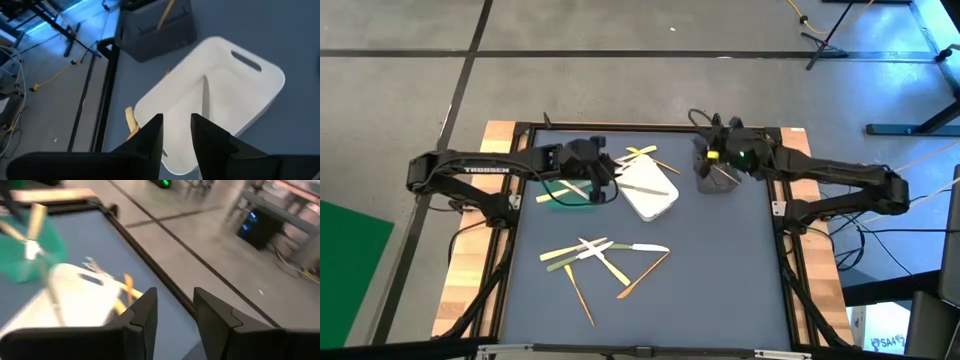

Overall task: Sort silverware by color (type)
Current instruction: Put the top gold table knife into the black bin

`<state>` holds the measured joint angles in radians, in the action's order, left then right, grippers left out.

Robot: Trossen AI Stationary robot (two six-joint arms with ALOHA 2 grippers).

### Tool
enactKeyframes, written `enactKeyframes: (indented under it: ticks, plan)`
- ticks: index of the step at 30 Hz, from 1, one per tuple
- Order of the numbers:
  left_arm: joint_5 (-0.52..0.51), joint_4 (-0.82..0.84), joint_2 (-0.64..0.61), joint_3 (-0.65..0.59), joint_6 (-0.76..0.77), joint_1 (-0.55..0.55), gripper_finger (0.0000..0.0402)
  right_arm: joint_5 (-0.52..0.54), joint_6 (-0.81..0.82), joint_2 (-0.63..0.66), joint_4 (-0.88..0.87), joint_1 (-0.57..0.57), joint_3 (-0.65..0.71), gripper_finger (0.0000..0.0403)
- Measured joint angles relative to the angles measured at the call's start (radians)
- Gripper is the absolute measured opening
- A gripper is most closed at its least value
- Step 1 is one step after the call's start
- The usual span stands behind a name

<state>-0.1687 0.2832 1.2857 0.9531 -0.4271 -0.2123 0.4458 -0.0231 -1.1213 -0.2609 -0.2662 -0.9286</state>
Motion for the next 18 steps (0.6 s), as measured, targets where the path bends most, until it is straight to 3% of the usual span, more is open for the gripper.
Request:
enactKeyframes:
  ticks: [7,18]
  plan:
    - [-0.005,-0.003,-0.015,0.000,0.060,0.000,0.0093,-0.257,-0.003,-0.114,0.107,-0.180,-0.004,0.0117]
    - [-0.006,-0.004,-0.015,0.000,0.062,-0.023,0.0093,-0.377,0.026,-0.422,-0.083,-0.300,-0.261,0.0117]
